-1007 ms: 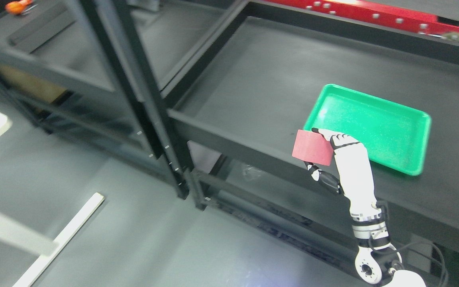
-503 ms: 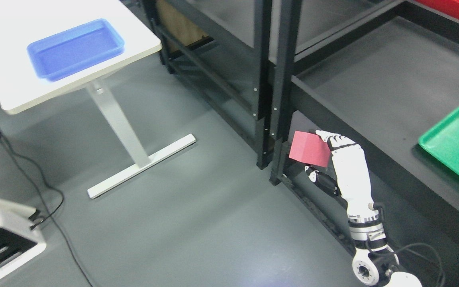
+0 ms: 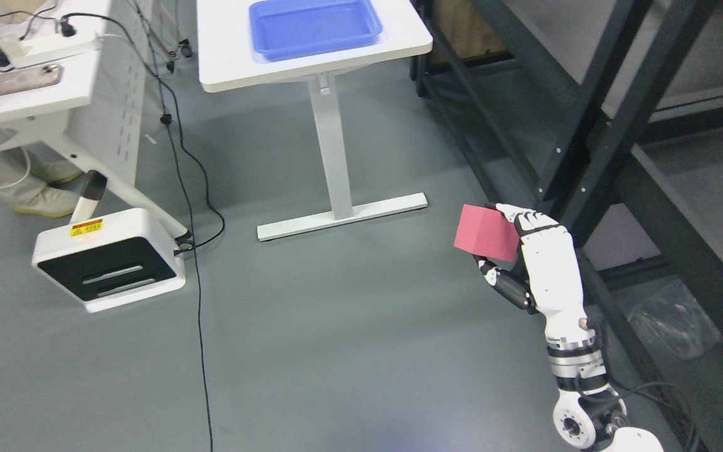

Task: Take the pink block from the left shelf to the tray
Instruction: 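Carry the held pink cube while turning toward the blue tray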

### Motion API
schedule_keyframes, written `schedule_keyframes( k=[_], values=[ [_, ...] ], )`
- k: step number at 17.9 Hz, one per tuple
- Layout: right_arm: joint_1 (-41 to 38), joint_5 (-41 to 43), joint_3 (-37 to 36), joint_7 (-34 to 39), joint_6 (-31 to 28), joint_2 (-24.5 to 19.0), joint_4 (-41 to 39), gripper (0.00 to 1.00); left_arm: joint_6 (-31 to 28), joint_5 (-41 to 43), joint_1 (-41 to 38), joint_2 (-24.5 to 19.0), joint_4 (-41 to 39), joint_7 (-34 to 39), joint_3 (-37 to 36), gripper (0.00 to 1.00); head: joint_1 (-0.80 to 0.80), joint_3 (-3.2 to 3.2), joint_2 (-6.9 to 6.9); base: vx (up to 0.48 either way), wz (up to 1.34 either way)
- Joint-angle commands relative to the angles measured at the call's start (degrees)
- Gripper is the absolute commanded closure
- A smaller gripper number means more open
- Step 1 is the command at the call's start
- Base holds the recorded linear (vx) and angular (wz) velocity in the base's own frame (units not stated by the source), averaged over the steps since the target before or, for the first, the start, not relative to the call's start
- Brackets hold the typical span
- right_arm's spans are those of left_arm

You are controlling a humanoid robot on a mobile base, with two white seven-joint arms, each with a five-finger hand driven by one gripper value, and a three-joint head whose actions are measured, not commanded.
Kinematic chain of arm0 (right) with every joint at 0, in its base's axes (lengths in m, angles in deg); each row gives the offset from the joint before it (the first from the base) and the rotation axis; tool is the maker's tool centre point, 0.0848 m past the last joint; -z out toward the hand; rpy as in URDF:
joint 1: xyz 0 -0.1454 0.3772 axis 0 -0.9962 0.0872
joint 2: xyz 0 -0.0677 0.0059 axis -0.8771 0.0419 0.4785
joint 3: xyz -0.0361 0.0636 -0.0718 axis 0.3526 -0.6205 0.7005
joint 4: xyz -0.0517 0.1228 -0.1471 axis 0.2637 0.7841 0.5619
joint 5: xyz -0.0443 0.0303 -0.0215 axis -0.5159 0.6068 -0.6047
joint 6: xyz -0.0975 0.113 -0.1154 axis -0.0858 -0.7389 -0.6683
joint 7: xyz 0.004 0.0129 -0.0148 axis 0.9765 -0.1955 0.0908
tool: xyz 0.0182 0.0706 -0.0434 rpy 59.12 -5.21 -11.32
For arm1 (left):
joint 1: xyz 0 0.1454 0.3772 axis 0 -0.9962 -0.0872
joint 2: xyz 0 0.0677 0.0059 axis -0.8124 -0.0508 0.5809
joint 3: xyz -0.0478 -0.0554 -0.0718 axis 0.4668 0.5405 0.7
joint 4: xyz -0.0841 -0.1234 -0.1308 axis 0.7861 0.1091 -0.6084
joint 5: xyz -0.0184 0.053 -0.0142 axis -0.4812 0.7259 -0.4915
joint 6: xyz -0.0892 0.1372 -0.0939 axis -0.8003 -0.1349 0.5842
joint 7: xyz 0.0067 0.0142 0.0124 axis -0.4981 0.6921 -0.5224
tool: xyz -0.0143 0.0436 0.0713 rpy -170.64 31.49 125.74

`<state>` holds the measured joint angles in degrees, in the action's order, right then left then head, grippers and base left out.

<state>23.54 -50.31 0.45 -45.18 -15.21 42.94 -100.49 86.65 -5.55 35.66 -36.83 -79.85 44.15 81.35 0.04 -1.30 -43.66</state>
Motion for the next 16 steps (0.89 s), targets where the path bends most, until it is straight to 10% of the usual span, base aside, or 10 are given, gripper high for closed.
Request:
schedule_keyframes(
  k=[1, 16],
  values=[
    [0.07, 0.0, 0.08, 0.0, 0.0, 0.9, -0.05, 0.97, 0.02, 0.0, 1.68, -1.0, -1.0, 0.02, 0.0, 0.0, 0.0, 0.0, 0.0, -0.007, 0.58],
    [-0.28, 0.0, 0.79, 0.17, 0.0, 0.85, 0.12, 0.97, 0.02, 0.0, 1.68, -1.0, -1.0, 0.02, 0.0, 0.0, 0.0, 0.0, 0.0, 0.138, 0.32]
  ],
)
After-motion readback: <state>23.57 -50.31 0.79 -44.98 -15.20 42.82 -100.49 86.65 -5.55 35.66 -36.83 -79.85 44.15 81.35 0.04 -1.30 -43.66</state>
